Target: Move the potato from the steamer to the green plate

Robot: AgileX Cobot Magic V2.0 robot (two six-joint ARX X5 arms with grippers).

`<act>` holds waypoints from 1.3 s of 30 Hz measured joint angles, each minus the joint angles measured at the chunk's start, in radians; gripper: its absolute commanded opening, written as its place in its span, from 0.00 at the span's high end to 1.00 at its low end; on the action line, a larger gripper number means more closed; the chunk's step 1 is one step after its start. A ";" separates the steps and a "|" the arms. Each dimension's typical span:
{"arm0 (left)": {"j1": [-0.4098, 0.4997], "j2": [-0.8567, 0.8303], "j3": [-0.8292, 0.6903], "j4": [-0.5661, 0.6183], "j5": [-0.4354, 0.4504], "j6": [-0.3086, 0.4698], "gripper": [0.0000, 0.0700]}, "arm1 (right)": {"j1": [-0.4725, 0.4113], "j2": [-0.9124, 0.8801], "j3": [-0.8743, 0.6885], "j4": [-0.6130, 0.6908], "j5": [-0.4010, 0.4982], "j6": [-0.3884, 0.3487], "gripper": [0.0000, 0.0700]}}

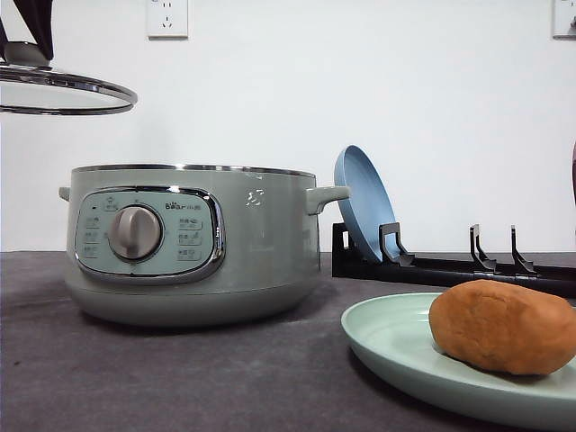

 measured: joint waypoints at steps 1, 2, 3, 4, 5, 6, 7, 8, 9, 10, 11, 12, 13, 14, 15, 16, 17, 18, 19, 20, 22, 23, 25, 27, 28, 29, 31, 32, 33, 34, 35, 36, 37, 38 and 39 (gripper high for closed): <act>0.000 0.000 0.000 0.000 0.000 0.000 0.98 | 0.000 -0.031 0.011 -0.012 0.000 0.005 0.08; 0.000 0.000 0.000 0.000 0.000 -0.001 0.98 | 0.000 -0.059 0.020 -0.024 0.000 0.009 0.07; 0.000 0.000 0.000 0.000 0.000 -0.002 0.98 | 0.000 -0.087 0.029 -0.036 0.000 0.012 0.06; 0.000 0.000 0.000 0.000 0.000 -0.002 0.98 | 0.000 -0.114 0.037 -0.050 0.001 0.015 0.03; 0.000 0.000 0.000 0.000 0.000 -0.002 0.98 | 0.000 -0.140 0.044 -0.063 0.005 0.017 0.01; 0.000 0.000 0.000 0.000 0.000 -0.002 0.98 | 0.000 -0.163 0.051 -0.076 0.012 0.019 0.00; 0.000 0.000 0.000 0.000 0.000 -0.002 0.98 | 0.000 -0.188 0.059 -0.090 0.022 0.022 0.00; 0.000 0.000 0.000 0.000 0.000 -0.002 0.98 | 0.000 -0.209 0.066 -0.100 0.032 0.025 0.00; 0.000 0.000 0.000 0.000 0.000 -0.002 0.98 | 0.000 -0.227 0.072 -0.104 0.040 0.029 0.00; 0.000 0.000 0.000 0.000 0.000 -0.003 0.98 | 0.000 -0.243 0.076 -0.105 0.044 0.035 0.00; 0.000 0.000 0.000 0.000 0.000 -0.003 0.98 | 0.000 -0.256 0.079 -0.105 0.047 0.040 0.00; 0.000 0.000 0.000 0.000 0.000 -0.003 0.98 | 0.000 -0.266 0.080 -0.106 0.049 0.045 0.00; 0.000 0.000 0.000 0.000 0.000 -0.003 0.98 | 0.000 -0.274 0.080 -0.106 0.049 0.050 0.00; 0.000 0.000 0.000 0.000 0.000 -0.004 0.98 | 0.000 -0.281 0.080 -0.106 0.049 0.055 0.00; 0.000 0.000 0.000 0.000 0.000 -0.006 0.98 | 0.000 -0.287 0.080 -0.106 0.049 0.062 0.00; 0.000 0.000 0.000 0.000 0.000 -0.008 0.98 | 0.000 -0.289 0.080 -0.106 0.049 0.066 0.00; 0.000 0.000 0.000 0.000 0.000 -0.009 0.98 | 0.000 -0.291 0.080 -0.106 0.049 0.070 0.00; 0.000 0.000 0.000 0.000 0.000 -0.010 0.98 | 0.000 -0.291 0.080 -0.106 0.049 0.072 0.00; 0.000 0.000 0.000 0.000 0.000 -0.014 0.98 | 0.000 -0.291 0.080 -0.106 0.049 0.072 0.00; -0.001 0.000 0.000 0.000 0.000 -0.017 0.98 | 0.000 -0.291 0.080 -0.106 0.049 0.073 0.00; -0.002 0.000 0.000 0.000 0.000 -0.020 0.98 | 0.000 -0.291 0.080 -0.104 0.049 0.073 0.00; -0.002 0.000 0.000 0.000 0.000 -0.021 0.98 | 0.000 -0.291 0.080 -0.100 0.049 0.074 0.00; -0.004 0.000 0.000 0.000 0.000 -0.022 0.98 | 0.000 -0.291 0.080 -0.083 0.049 0.076 0.00; -0.008 0.000 0.000 0.000 0.000 -0.025 0.98 | 0.000 -0.291 0.080 -0.066 0.049 0.077 0.00; -0.010 0.000 0.000 0.000 0.000 -0.027 0.98 | 0.000 -0.291 0.080 -0.059 0.049 0.078 0.00; -0.014 0.000 0.000 0.000 0.000 -0.028 0.98 | 0.000 -0.291 0.080 -0.055 0.049 0.079 0.00; -0.026 0.000 0.000 -0.001 0.000 -0.030 0.98 | 0.000 -0.291 0.080 -0.053 0.049 0.079 0.00; -0.034 0.000 0.000 -0.001 0.000 -0.031 0.98 | 0.000 -0.291 0.080 -0.053 0.049 0.079 0.00; -0.043 0.000 0.000 -0.001 0.000 -0.033 0.98 | 0.000 -0.291 0.080 -0.053 0.049 0.079 0.00; -0.054 0.000 0.000 -0.001 0.000 -0.033 0.98 | 0.000 -0.291 0.080 -0.053 0.049 0.079 0.00; -0.065 0.000 0.000 -0.001 0.000 -0.033 0.98 | 0.000 -0.291 0.080 -0.053 0.049 0.079 0.00; -0.076 0.000 0.000 -0.002 0.000 -0.034 0.98 | 0.000 -0.291 0.080 -0.053 0.049 0.079 0.00; -0.089 0.000 0.000 -0.003 0.000 -0.034 0.98 | 0.000 -0.291 0.080 -0.053 0.049 0.079 0.00; -0.102 0.000 0.000 -0.004 0.000 -0.035 0.98 | 0.000 -0.291 0.080 -0.053 0.049 0.079 0.00; -0.115 0.000 0.000 -0.007 0.000 -0.036 0.98 | 0.000 -0.291 0.080 -0.053 0.049 0.079 0.00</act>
